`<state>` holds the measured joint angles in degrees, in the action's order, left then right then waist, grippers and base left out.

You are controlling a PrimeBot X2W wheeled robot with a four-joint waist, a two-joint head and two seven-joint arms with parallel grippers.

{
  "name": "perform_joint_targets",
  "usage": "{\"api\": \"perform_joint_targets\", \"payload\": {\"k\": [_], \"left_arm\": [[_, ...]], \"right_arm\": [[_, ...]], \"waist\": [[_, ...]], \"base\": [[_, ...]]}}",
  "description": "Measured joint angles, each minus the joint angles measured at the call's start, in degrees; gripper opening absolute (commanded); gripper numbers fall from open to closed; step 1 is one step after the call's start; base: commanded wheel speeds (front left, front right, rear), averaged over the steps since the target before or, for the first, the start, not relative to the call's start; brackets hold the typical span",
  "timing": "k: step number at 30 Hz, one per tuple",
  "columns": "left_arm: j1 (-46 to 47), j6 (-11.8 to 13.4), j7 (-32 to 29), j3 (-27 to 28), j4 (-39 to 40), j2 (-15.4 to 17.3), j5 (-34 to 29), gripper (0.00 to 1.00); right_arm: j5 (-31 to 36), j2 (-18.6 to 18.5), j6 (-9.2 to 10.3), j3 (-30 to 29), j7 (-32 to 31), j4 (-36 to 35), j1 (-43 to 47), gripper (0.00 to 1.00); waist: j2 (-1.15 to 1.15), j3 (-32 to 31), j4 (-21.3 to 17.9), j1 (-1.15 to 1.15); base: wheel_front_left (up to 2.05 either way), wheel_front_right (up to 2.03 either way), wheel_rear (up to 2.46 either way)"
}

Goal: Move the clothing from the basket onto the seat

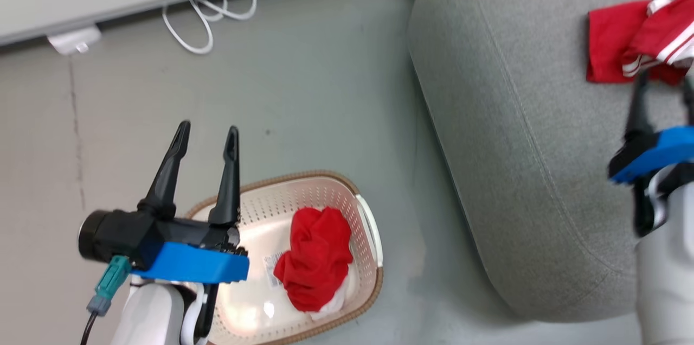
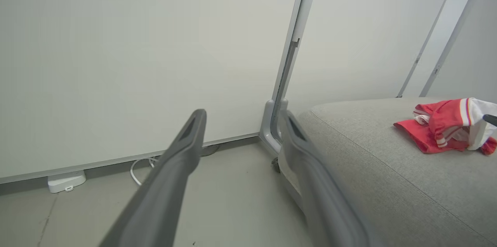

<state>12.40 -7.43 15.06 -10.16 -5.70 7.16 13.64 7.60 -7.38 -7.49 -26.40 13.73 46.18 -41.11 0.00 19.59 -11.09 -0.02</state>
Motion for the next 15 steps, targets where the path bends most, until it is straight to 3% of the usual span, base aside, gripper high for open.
{"api": "perform_joint_targets", "payload": {"k": [7,15], "left_arm": [[-4.65,0.00,0.01,3.63,-2.97,-1.14,-0.10,1.00],[-7.70,0.00,0.01,5.42,-6.16,-2.01,-0.10,1.00]], "right_arm": [[-5.49,3.32,0.00,8.79,-1.19,-11.02,11.80,1.00],[-6.66,4.35,0.00,11.17,-3.18,-25.24,24.07,1.00]], "waist": [[0.00,-6.68,1.27,0.00],[0.00,-11.91,3.84,0.00]], "base": [[0.00,0.00,0.00],[0.00,0.00,0.00]]}}
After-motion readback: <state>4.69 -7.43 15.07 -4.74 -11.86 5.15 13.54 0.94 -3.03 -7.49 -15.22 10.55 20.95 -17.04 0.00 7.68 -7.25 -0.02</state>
